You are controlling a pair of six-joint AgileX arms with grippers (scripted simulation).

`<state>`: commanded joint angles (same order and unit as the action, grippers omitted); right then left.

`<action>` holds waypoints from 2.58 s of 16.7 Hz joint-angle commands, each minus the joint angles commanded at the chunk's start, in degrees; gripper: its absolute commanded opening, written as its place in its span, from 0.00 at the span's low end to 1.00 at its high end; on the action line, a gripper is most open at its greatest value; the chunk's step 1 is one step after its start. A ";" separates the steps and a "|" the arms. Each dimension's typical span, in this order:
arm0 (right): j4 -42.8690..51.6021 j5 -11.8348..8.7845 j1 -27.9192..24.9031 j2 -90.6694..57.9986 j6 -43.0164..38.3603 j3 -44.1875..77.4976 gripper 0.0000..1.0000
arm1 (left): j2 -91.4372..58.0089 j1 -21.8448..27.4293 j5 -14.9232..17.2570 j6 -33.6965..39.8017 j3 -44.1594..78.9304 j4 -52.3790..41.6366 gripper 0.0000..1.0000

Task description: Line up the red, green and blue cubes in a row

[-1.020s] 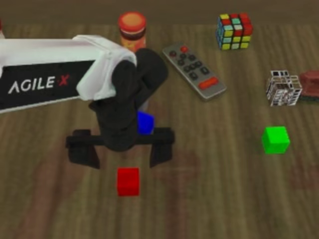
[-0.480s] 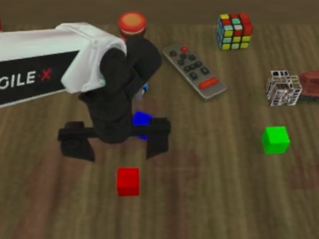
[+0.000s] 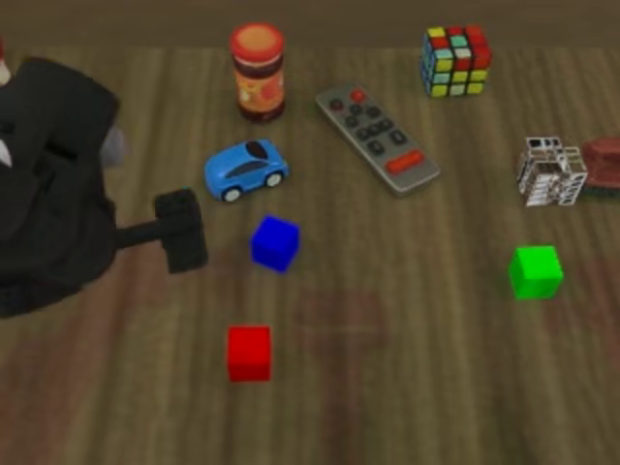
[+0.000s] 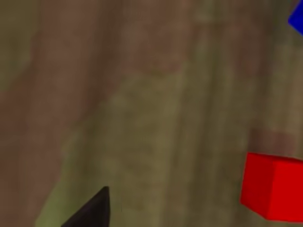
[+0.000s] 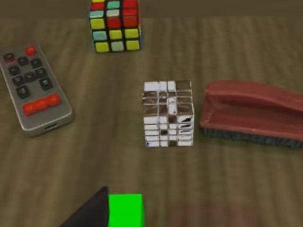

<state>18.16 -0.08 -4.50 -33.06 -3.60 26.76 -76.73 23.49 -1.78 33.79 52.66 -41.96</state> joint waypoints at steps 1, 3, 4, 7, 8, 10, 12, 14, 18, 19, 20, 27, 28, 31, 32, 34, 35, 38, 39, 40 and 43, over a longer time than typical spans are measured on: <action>2.99 0.01 -0.72 -6.25 -0.55 4.17 1.00 | 5.30 -2.06 -0.03 -1.16 -3.99 2.49 1.00; 9.27 0.06 -2.18 -19.34 -1.67 12.65 1.00 | 17.28 -6.51 -0.06 -4.37 -13.11 8.10 1.00; 12.46 0.10 -2.92 -25.89 -2.24 16.89 1.00 | 23.01 -8.54 -0.06 -6.16 -17.46 10.78 1.00; 21.75 0.24 -5.03 -44.04 -3.92 29.24 1.00 | 40.32 -14.39 0.07 -12.63 -30.39 19.19 1.00; 24.63 0.28 -5.70 -49.39 -4.46 33.15 1.00 | 45.64 -16.09 0.17 -14.95 -34.23 21.91 1.00; 29.89 0.33 -6.93 -59.10 -5.49 40.55 1.00 | 54.71 -18.86 0.45 -19.41 -40.52 26.89 1.00; 34.36 0.33 -8.02 -67.68 -6.40 47.24 1.00 | 62.23 -21.13 0.83 -23.91 -45.44 31.71 1.00; 37.88 0.29 -8.93 -74.97 -7.15 52.89 1.00 | 68.01 -22.80 1.21 -27.86 -48.91 35.89 1.00; 41.87 0.19 -9.99 -83.03 -8.04 59.78 1.00 | 75.89 -24.53 1.73 -33.21 -52.41 41.41 1.00; 42.16 0.18 -10.07 -83.64 -8.10 60.34 1.00 | 76.56 -24.61 1.77 -33.67 -52.61 41.85 1.00; 42.22 0.18 -10.09 -83.76 -8.12 60.45 1.00 | 76.73 -24.63 1.78 -33.79 -52.66 41.96 1.00; 39.79 0.19 -9.94 -84.71 -7.99 58.78 1.00 | 76.73 -24.63 1.78 -33.79 -52.66 41.96 1.00; 37.85 0.19 -9.99 -85.56 -8.01 57.75 1.00 | 76.73 -24.63 1.78 -33.79 -52.66 41.96 1.00; 30.34 0.22 -10.08 -88.69 -8.18 54.06 1.00 | 76.73 -24.63 1.78 -33.79 -52.66 41.96 1.00; 28.46 0.23 -10.11 -89.61 -8.23 52.99 1.00 | 76.73 -24.63 1.78 -33.79 -52.66 41.96 1.00; 26.54 0.24 -10.17 -90.76 -8.29 51.79 1.00 | 76.73 -24.63 1.78 -33.79 -52.66 41.96 1.00; 26.44 0.24 -10.17 -90.82 -8.29 51.73 1.00 | 76.73 -24.63 1.78 -33.79 -52.66 41.96 1.00; 26.44 0.24 -10.17 -90.82 -8.29 51.73 1.00 | 76.73 -24.63 1.78 -33.79 -52.66 41.96 1.00; 26.44 0.24 -10.17 -90.82 -8.29 51.73 0.92 | 76.73 -24.63 1.78 -33.79 -52.66 41.96 1.00; 26.44 0.24 -10.17 -90.82 -8.29 51.73 0.85 | 76.73 -24.63 1.78 -33.79 -52.66 41.96 1.00; 26.44 0.24 -10.17 -90.82 -8.29 51.73 0.62 | 76.73 -24.63 1.78 -33.79 -52.66 41.96 1.00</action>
<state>44.60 0.16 -14.67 -123.88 -11.89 78.49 0.00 -1.15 0.00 0.00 0.00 0.00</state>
